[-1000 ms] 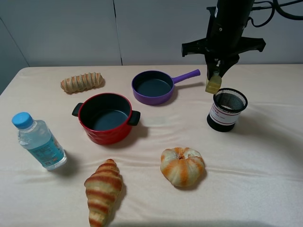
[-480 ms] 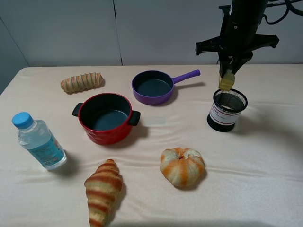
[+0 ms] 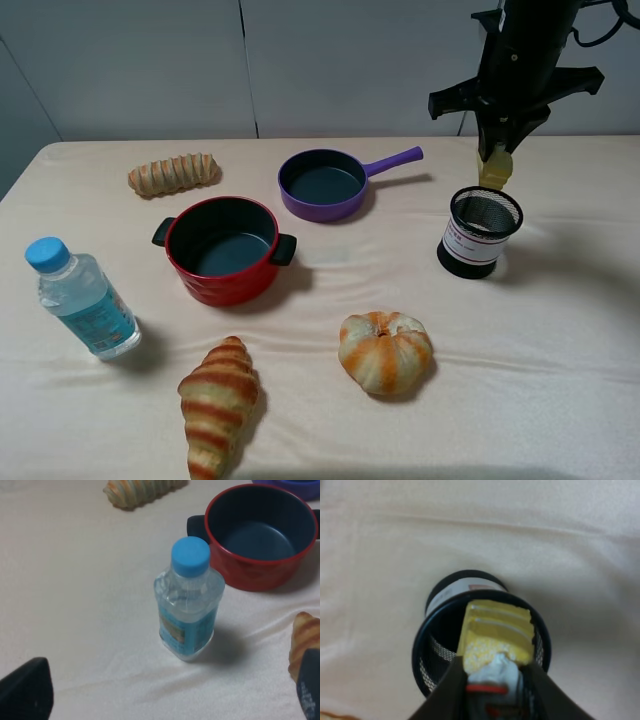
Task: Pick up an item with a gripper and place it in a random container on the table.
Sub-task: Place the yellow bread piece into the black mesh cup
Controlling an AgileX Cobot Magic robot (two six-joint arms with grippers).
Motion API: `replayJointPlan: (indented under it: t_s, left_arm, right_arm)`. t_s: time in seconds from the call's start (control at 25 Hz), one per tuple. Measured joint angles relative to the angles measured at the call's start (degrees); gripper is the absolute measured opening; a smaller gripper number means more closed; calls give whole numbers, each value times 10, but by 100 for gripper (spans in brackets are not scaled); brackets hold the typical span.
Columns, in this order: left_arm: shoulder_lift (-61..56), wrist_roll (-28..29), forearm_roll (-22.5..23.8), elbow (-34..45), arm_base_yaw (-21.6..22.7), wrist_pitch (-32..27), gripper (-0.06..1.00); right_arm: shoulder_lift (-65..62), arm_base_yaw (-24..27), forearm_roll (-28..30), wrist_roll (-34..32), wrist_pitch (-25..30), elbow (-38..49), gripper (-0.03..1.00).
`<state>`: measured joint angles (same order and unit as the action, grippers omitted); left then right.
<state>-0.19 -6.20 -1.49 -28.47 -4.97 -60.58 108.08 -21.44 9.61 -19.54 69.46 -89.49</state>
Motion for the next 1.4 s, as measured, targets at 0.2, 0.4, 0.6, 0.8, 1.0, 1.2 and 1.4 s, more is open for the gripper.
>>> replayJointPlan:
  t_s: [0.2,0.4,0.6,0.8,1.0,1.2,1.4]
  left_arm:
    - [0,0,0,0,0,0,99]
    - [0,0,0,0,0,0,99]
    - [0,0,0,0,0,0,99]
    - [0,0,0,0,0,0,99]
    - [0,0,0,0,0,0,99]
    - [0,0,0,0,0,0,99]
    - [0,0,0,0,0,0,99]
  right_arm:
    - [0,15,0,15,1,34,14]
    - [0,19,0,24,-20,70,14]
    - [0,20,-3,25,-56,97,14]
    - [0,20,-4,25,-64,99,14]
    - [0,20,-12,25,-64,99,14]
    - [0,20,-16,25,-64,99,14]
    - [0,20,-17,36,-64,99,29]
